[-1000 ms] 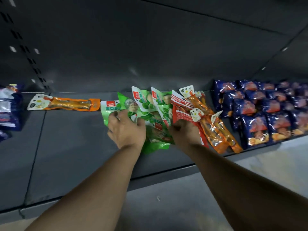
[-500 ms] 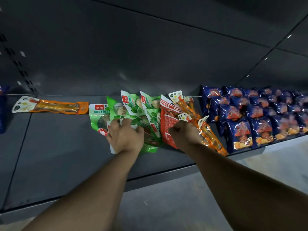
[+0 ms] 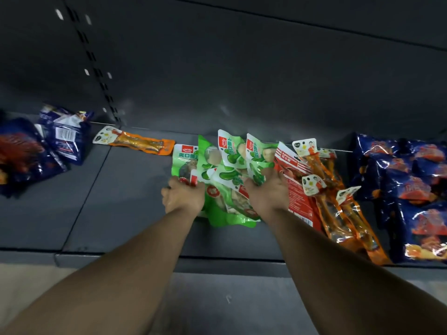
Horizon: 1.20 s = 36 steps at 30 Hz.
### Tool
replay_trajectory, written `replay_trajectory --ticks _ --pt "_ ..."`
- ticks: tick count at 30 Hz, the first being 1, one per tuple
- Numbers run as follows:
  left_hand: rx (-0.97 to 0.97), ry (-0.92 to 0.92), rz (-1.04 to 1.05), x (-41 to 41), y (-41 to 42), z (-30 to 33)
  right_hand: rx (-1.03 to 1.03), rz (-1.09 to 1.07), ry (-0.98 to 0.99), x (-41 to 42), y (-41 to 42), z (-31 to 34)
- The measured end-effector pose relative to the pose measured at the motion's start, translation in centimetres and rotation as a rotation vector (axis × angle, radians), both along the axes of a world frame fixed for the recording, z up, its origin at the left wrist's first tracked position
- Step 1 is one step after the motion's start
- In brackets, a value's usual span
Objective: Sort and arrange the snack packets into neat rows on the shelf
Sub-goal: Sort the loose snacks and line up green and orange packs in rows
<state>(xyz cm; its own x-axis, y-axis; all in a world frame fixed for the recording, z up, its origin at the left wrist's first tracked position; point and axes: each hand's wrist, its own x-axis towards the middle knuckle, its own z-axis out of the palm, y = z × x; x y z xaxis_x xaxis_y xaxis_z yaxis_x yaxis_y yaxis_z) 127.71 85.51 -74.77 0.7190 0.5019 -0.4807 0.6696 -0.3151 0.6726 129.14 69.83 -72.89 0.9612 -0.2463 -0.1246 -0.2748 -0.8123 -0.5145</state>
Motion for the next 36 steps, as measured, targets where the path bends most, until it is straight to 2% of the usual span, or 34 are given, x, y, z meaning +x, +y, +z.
replay_trajectory --ticks 3,14,25,36 --pt "-0.019 -0.023 0.000 0.6 -0.5 -0.3 -0.036 0.039 -0.010 0.6 0.1 0.1" --pt "-0.052 -0.125 0.003 2.5 -1.7 -1.8 -0.160 0.109 0.302 1.6 -2.5 -2.0" --pt "-0.318 -0.245 0.174 2.9 -1.9 -2.9 -0.205 0.106 0.293 1.8 -2.1 -3.2" --pt "-0.257 -0.229 0.189 1.6 2.5 -2.4 -0.225 0.151 0.303 0.9 2.4 -2.8"
